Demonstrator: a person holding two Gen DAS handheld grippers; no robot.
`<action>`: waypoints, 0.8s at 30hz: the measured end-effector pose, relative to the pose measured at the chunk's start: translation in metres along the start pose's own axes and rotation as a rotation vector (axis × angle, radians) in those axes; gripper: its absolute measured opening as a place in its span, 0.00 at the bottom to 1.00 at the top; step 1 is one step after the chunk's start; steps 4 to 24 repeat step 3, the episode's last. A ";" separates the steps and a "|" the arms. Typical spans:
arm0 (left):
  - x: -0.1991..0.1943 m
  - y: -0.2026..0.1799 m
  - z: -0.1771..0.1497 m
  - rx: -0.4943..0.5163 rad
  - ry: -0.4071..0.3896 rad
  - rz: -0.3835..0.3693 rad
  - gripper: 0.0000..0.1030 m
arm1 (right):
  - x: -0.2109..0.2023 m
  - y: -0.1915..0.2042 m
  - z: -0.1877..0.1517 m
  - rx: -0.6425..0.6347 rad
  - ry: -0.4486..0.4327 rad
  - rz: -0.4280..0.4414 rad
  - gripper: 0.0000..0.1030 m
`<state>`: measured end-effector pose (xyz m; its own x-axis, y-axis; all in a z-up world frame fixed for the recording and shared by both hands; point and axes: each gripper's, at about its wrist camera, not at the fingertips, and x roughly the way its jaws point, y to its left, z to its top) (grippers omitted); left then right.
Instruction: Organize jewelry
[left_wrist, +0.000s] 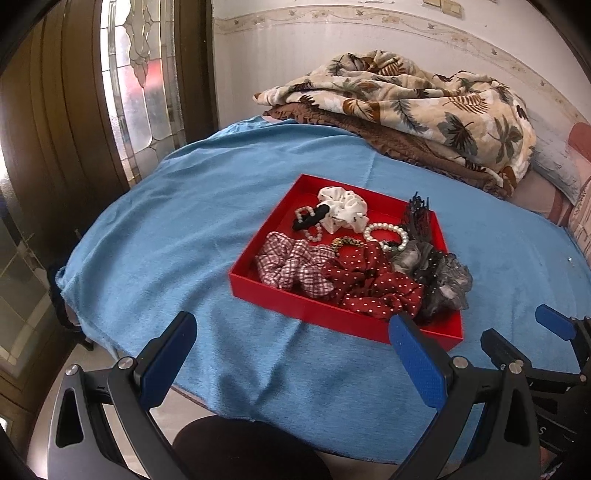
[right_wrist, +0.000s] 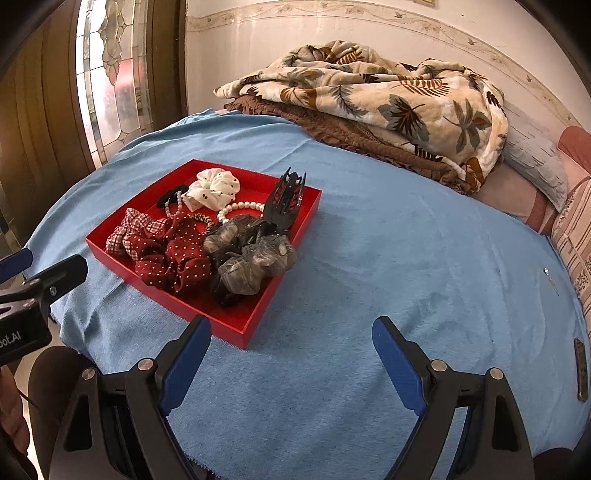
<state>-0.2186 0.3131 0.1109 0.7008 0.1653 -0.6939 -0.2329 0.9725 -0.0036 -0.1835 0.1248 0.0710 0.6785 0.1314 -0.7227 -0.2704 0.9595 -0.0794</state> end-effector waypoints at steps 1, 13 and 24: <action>-0.001 -0.001 0.001 0.002 0.000 0.010 1.00 | 0.000 0.000 0.000 0.001 0.001 0.004 0.89; -0.003 -0.003 0.002 0.014 -0.005 0.031 1.00 | 0.000 -0.001 -0.001 0.004 0.004 0.013 0.89; -0.003 -0.003 0.002 0.014 -0.005 0.031 1.00 | 0.000 -0.001 -0.001 0.004 0.004 0.013 0.89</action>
